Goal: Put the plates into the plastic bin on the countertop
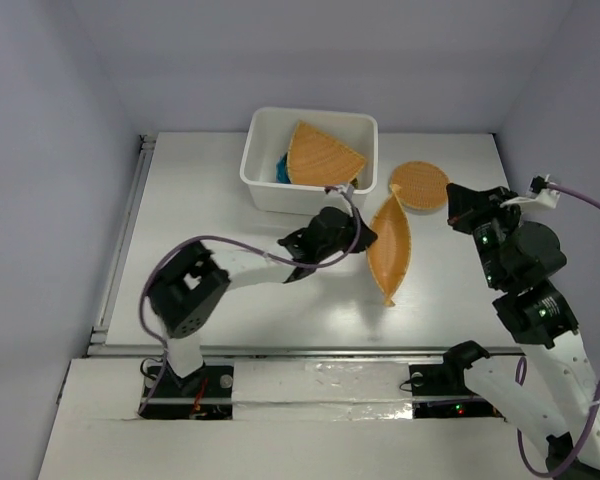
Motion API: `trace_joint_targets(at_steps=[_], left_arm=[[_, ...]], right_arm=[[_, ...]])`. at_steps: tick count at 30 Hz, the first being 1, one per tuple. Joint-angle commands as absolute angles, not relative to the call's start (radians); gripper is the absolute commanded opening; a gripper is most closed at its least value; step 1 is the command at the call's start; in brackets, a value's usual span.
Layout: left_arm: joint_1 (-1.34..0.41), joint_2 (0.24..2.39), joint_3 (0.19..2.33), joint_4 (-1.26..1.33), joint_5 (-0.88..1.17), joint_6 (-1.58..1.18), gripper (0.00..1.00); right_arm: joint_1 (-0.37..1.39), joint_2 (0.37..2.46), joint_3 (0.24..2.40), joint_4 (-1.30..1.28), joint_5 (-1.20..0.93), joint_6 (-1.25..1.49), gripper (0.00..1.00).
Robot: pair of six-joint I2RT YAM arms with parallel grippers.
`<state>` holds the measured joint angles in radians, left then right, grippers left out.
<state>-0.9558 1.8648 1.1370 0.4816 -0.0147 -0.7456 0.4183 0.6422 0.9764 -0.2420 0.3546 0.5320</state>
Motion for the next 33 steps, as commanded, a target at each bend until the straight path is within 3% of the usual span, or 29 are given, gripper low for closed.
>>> trace_joint_targets(at_steps=[1, 5, 13, 16, 17, 19, 25, 33], left_arm=[[-0.916, 1.660, 1.005, 0.670, -0.048, -0.744, 0.00], [-0.862, 1.437, 0.861, 0.721, -0.037, -0.756, 0.00], [-0.686, 1.175, 0.775, 0.655, -0.041, -0.739, 0.00], [-0.624, 1.177, 0.824, 0.638, -0.026, -0.736, 0.00], [-0.609, 1.186, 0.839, 0.634, -0.008, -0.738, 0.00], [-0.568, 1.225, 0.894, 0.632, -0.005, -0.741, 0.00], [-0.476, 1.379, 1.043, 0.612, 0.116, -0.773, 0.00], [-0.420, 1.561, 1.207, 0.546, 0.173, -0.773, 0.00]], right_arm=[[0.414, 0.630, 1.037, -0.186, 0.460, 0.505, 0.00], [0.382, 0.730, 1.051, -0.167, 0.470, 0.521, 0.00], [0.036, 1.015, 0.914, 0.024, 0.183, 0.748, 0.00], [-0.101, 1.146, 0.879, 0.092, 0.071, 0.840, 0.23], [-0.119, 1.176, 0.874, 0.116, 0.054, 0.868, 0.40], [-0.146, 1.267, 0.876, 0.120, 0.066, 0.893, 0.54], [-0.224, 1.562, 0.942, 0.144, -0.086, 0.979, 0.55], [-0.247, 1.730, 0.972, 0.222, -0.164, 1.048, 0.53]])
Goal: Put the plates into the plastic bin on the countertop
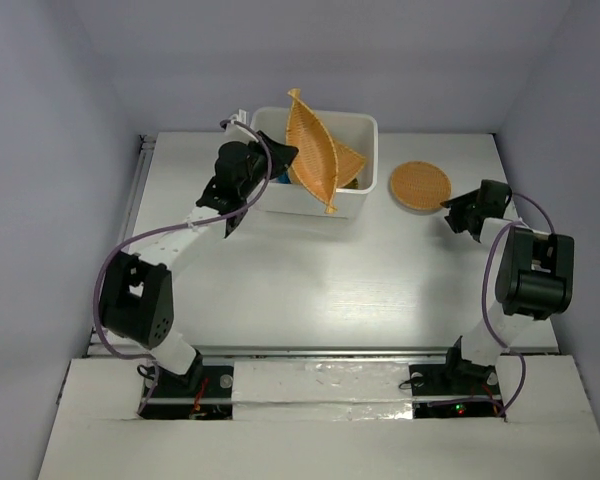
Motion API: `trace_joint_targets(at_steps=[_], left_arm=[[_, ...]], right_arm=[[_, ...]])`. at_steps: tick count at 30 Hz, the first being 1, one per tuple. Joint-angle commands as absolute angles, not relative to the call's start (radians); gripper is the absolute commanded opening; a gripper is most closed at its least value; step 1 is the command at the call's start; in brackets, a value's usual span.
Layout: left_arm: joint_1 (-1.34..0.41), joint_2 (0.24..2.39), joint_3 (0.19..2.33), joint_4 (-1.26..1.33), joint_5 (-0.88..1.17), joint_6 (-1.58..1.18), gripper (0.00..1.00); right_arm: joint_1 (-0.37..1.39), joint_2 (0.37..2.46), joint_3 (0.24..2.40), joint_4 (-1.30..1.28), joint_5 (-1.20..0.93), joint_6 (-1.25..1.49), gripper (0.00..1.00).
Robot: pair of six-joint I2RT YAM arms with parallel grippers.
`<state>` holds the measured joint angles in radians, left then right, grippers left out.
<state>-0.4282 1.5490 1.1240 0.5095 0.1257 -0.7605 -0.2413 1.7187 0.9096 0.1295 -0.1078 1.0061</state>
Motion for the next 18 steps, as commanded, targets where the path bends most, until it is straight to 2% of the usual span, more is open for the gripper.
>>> trace_joint_targets(at_steps=[1, 9, 17, 18], left_arm=[[-0.420, 1.575, 1.216, 0.543, 0.173, -0.772, 0.00], [-0.388, 1.762, 1.347, 0.494, 0.184, -0.851, 0.00], [-0.368, 1.885, 1.430, 0.473, 0.134, -0.966, 0.00], [-0.368, 1.902, 1.457, 0.459, 0.121, -0.966, 0.03]], right_arm=[[-0.247, 1.739, 0.980, 0.219, -0.164, 1.049, 0.50], [-0.256, 1.776, 1.025, 0.186, -0.186, 1.040, 0.46], [-0.256, 1.793, 1.080, 0.088, -0.192, 1.003, 0.47], [-0.256, 1.793, 1.083, 0.068, -0.189, 1.003, 0.47]])
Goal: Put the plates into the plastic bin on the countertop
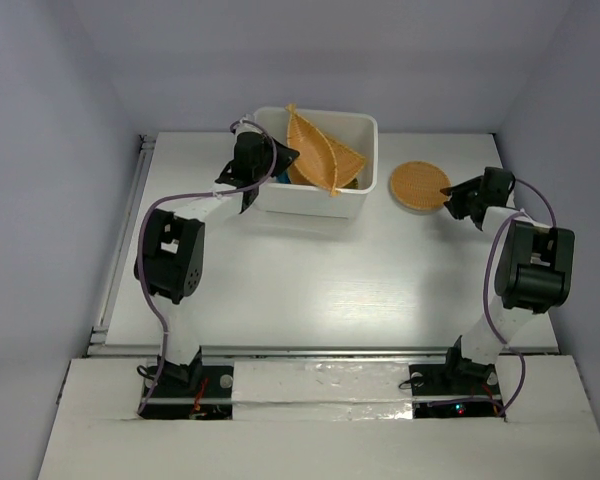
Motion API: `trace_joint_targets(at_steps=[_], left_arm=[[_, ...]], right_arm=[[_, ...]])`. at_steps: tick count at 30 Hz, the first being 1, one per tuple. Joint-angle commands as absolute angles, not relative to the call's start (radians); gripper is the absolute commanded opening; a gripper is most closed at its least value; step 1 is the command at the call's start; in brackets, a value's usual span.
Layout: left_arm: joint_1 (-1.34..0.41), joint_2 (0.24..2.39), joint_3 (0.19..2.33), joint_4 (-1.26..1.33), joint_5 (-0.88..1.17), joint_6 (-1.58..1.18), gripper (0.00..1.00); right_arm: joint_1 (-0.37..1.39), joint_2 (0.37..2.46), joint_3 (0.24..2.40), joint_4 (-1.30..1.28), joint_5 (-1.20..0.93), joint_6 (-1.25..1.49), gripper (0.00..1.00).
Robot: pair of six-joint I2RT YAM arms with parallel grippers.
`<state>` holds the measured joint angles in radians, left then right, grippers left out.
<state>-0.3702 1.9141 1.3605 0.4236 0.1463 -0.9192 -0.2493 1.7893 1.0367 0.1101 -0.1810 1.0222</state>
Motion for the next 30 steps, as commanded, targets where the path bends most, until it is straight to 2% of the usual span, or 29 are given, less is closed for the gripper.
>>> trace_joint_targets(at_steps=[1, 5, 6, 10, 12, 18, 26, 27, 28, 30], left_arm=[[-0.368, 1.908, 1.466, 0.445, 0.117, -0.959, 0.06], [-0.368, 1.927, 1.491, 0.403, 0.092, -0.945, 0.20], [-0.368, 1.928, 1.486, 0.403, 0.089, -0.943, 0.32], [-0.368, 1.916, 1.476, 0.394, 0.092, -0.924, 0.53], [-0.368, 1.875, 1.441, 0.409, 0.084, -0.902, 0.59], [-0.368, 1.674, 1.304, 0.515, 0.084, -0.845, 0.59], [-0.368, 1.476, 1.172, 0.568, 0.086, -0.808, 0.59], [-0.368, 1.457, 1.152, 0.574, 0.101, -0.811, 0.59], [-0.368, 1.448, 1.140, 0.584, 0.112, -0.815, 0.59], [-0.368, 1.424, 1.106, 0.606, 0.123, -0.819, 0.59]], right_arm=[[-0.256, 1.793, 1.086, 0.057, -0.189, 1.003, 0.47], [-0.256, 1.799, 1.100, 0.006, -0.178, 1.003, 0.46], [-0.256, 1.802, 1.110, -0.003, -0.176, 1.000, 0.45], [-0.256, 1.822, 1.156, -0.095, -0.170, 0.973, 0.46], [-0.256, 1.832, 1.170, -0.115, -0.176, 0.957, 0.45], [-0.265, 1.905, 1.261, -0.198, -0.204, 0.910, 0.30], [-0.265, 1.948, 1.345, -0.297, -0.181, 0.881, 0.35], [-0.274, 1.956, 1.354, -0.322, -0.163, 0.864, 0.57], [-0.275, 1.960, 1.368, -0.330, -0.157, 0.856, 0.70], [-0.284, 1.977, 1.381, -0.356, -0.144, 0.845, 0.73]])
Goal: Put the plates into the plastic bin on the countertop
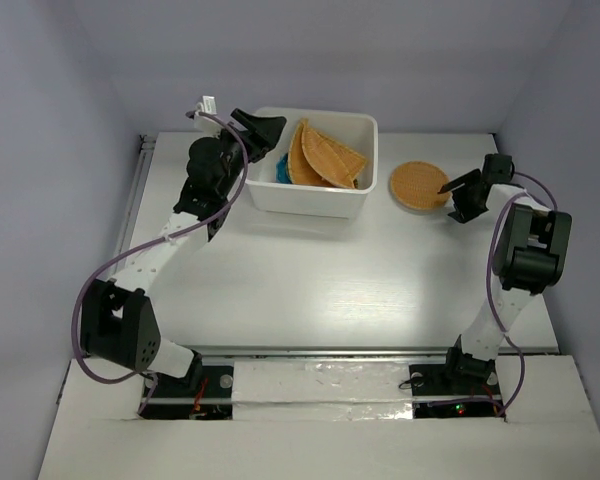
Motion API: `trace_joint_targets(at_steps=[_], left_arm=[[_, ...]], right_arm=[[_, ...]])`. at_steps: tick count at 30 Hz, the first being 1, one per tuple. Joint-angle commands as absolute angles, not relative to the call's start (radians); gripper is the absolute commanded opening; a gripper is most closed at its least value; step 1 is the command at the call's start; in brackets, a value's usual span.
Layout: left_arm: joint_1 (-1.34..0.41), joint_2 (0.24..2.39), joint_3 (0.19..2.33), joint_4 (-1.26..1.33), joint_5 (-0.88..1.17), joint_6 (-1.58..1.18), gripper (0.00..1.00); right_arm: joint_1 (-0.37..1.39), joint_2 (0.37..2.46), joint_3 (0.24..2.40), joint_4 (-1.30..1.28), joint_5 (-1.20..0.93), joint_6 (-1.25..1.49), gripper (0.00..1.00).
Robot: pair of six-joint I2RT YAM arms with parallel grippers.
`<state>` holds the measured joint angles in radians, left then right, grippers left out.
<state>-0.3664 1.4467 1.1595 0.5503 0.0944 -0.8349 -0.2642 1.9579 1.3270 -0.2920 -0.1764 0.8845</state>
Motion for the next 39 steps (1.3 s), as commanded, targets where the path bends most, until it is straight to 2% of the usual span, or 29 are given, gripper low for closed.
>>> trace_joint_targets(at_steps=[1, 5, 8, 9, 12, 24, 27, 31, 32, 35, 39], left_arm=[[-0.368, 1.417, 1.097, 0.612, 0.124, -0.821, 0.59], [-0.368, 1.397, 1.060, 0.643, 0.121, -0.822, 0.59], [-0.368, 1.397, 1.042, 0.666, 0.133, -0.833, 0.59], [-0.368, 1.399, 1.029, 0.682, 0.141, -0.839, 0.59], [-0.368, 1.404, 1.012, 0.703, 0.144, -0.847, 0.58], [-0.368, 1.410, 0.983, 0.730, 0.133, -0.851, 0.57], [-0.368, 1.423, 0.986, 0.738, 0.140, -0.856, 0.57], [-0.368, 1.443, 0.991, 0.749, 0.146, -0.865, 0.57], [-0.368, 1.445, 0.989, 0.752, 0.146, -0.867, 0.57], [-0.377, 1.450, 0.989, 0.761, 0.149, -0.871, 0.57], [-0.377, 1.444, 0.986, 0.756, 0.146, -0.859, 0.57]], right_arm=[[-0.284, 1.980, 1.382, -0.357, -0.140, 0.842, 0.73], [-0.284, 1.993, 1.391, -0.347, -0.140, 0.841, 0.71], [-0.284, 2.008, 1.404, -0.353, -0.137, 0.839, 0.65], [-0.284, 2.014, 1.416, -0.354, -0.133, 0.838, 0.58], [-0.284, 2.017, 1.428, -0.356, -0.127, 0.839, 0.53], [-0.284, 2.082, 1.537, -0.422, -0.138, 0.824, 0.51], [-0.284, 2.085, 1.545, -0.420, -0.132, 0.830, 0.42], [-0.275, 2.088, 1.554, -0.428, -0.120, 0.834, 0.39], [-0.275, 2.089, 1.555, -0.434, -0.118, 0.839, 0.33], [-0.264, 2.085, 1.551, -0.430, -0.084, 0.857, 0.33], [-0.242, 2.112, 1.617, -0.497, -0.042, 0.859, 0.37]])
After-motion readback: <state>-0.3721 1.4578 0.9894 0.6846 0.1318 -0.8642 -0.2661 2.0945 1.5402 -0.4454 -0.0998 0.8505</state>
